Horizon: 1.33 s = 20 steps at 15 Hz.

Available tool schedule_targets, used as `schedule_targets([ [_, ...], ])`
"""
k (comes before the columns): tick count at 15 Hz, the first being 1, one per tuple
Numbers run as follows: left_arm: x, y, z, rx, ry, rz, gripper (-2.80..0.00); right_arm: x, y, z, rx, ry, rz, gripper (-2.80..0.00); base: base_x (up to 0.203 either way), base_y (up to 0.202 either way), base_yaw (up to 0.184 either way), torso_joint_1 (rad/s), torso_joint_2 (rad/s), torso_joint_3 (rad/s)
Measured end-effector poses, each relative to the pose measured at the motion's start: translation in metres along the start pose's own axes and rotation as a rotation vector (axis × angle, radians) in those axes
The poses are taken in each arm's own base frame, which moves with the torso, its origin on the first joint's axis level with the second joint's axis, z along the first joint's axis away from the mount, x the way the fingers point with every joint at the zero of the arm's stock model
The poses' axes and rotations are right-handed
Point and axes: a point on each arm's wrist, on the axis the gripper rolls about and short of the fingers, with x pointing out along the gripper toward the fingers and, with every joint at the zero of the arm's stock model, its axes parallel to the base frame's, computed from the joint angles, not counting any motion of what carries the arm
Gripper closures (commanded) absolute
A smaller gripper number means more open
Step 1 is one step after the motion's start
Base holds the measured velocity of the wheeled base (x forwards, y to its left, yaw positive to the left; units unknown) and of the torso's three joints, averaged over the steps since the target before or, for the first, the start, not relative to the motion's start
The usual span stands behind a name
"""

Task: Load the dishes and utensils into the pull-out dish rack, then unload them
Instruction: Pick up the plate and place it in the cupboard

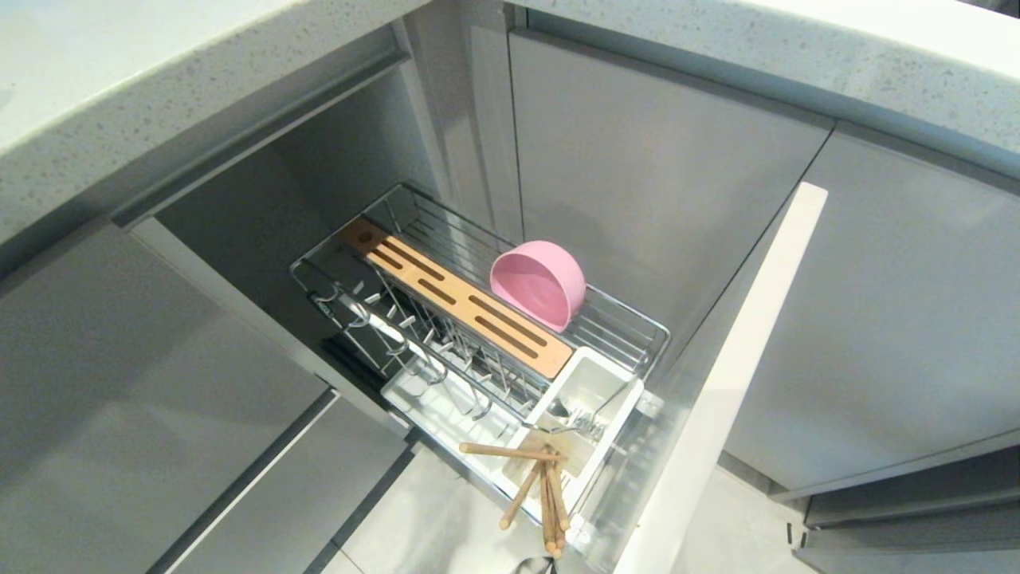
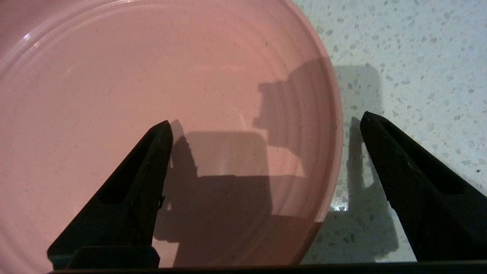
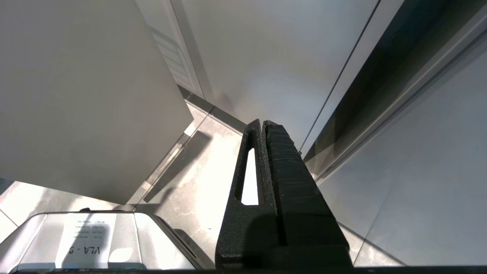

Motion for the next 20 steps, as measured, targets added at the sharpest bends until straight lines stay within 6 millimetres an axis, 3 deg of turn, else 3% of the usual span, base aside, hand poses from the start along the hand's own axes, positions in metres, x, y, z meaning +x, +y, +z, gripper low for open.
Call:
schedule_targets([
  [6,0.0,0.0,-0.002,-0.009,0.011,0.0,-2.8,0.0,0.0,0.0,0.0,0.0,0.0,0.0,0.0,0.0,0.0,0.0,0.0,0.0],
  [7,0.0,0.0,-0.002,-0.009,0.011,0.0,0.0,0.0,0.0,0.0,0.0,0.0,0.0,0.0,0.0,0.0,0.0,0.0,0.0,0.0],
  [20,-0.015,-0.003,0.003,-0.001,-0.029,-0.036,0.0,0.0,0.0,0.0,0.0,0.0,0.0,0.0,0.0,0.0,0.0,0.0,0.0,0.0],
])
